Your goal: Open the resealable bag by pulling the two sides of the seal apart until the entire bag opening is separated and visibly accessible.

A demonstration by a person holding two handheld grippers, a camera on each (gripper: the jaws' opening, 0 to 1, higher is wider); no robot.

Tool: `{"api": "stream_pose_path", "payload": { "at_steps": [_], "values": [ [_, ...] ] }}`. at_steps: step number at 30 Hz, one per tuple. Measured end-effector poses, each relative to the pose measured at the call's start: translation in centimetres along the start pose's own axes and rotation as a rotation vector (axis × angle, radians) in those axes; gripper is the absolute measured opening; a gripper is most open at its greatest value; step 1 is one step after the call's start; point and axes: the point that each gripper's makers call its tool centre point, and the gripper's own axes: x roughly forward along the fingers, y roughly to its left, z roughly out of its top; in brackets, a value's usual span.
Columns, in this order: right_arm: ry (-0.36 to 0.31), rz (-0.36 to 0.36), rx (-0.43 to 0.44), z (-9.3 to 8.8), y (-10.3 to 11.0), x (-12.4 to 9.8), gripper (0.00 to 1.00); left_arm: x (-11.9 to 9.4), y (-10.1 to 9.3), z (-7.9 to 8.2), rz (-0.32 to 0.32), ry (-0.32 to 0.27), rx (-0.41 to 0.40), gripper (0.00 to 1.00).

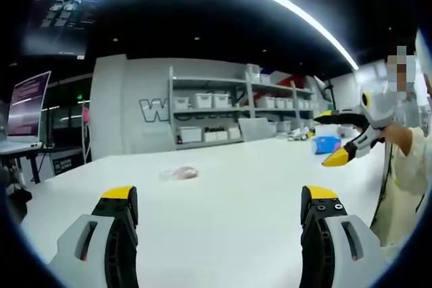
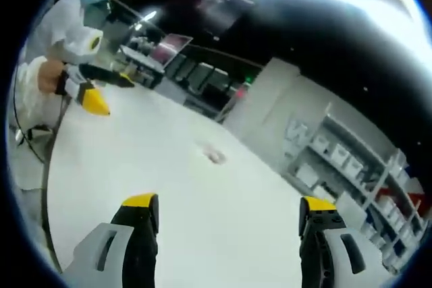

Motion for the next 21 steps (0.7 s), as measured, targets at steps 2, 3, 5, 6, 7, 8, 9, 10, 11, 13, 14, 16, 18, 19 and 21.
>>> {"api": "stream_pose_path", "payload": {
  "at_steps": [2, 3, 5, 6, 7, 8, 9, 10, 11, 13, 14, 16, 18, 19, 21],
  "values": [
    [0.001, 0.005, -0.009, 0.1, 0.1, 0.1, 0.87, 0.0, 0.0, 0.0, -0.001, 0.0, 0.0, 1.0],
    [0.002, 0.007, -0.015, 0.2, 0.2, 0.3, 0.87, 0.0, 0.0, 0.0, -0.001, -0.001, 0.0, 1.0],
    [0.005, 0.012, -0.026, 0.3, 0.3, 0.5, 0.86, -0.1, -0.1, 0.1, -0.001, -0.002, 0.001, 1.0],
    [0.007, 0.016, -0.033, 0.4, 0.3, 0.7, 0.86, -0.1, 0.0, 0.1, -0.001, -0.002, 0.001, 1.0],
    [0.01, 0.016, -0.037, 0.4, 0.3, 0.8, 0.86, -0.2, 0.0, 0.2, 0.0, -0.004, 0.002, 1.0],
    [0.013, 0.016, -0.043, 0.5, 0.3, 1.0, 0.86, -0.2, 0.0, 0.2, 0.001, -0.005, 0.002, 1.0],
    [0.014, 0.018, -0.049, 0.5, 0.4, 1.1, 0.86, -0.2, 0.0, 0.2, 0.001, -0.005, 0.002, 1.0],
    [0.015, 0.02, -0.052, 0.6, 0.4, 1.3, 0.86, -0.2, 0.1, 0.2, 0.002, -0.006, 0.002, 1.0],
    [0.016, 0.024, -0.053, 0.6, 0.5, 1.4, 0.86, -0.3, 0.1, 0.3, 0.003, -0.007, 0.002, 1.0],
    [0.011, 0.031, -0.052, 0.8, 0.7, 1.6, 0.86, -0.3, 0.1, 0.3, 0.004, -0.008, 0.003, 1.0],
    [0.012, 0.034, -0.052, 0.8, 0.8, 1.7, 0.86, -0.3, 0.2, 0.4, 0.005, -0.01, 0.003, 1.0],
    [0.014, 0.04, -0.054, 0.8, 1.0, 1.9, 0.86, -0.4, 0.2, 0.4, 0.006, -0.011, 0.004, 1.0],
    [0.018, 0.052, -0.062, 0.8, 1.3, 2.2, 0.86, -0.4, 0.3, 0.4, 0.008, -0.012, 0.004, 1.0],
    [0.02, 0.055, -0.065, 0.7, 1.4, 2.3, 0.86, -0.4, 0.3, 0.4, 0.008, -0.012, 0.004, 1.0],
    [0.024, 0.063, -0.07, 0.7, 1.6, 2.5, 0.86, -0.3, 0.3, 0.4, 0.008, -0.01, 0.004, 1.0]
  ]
}}
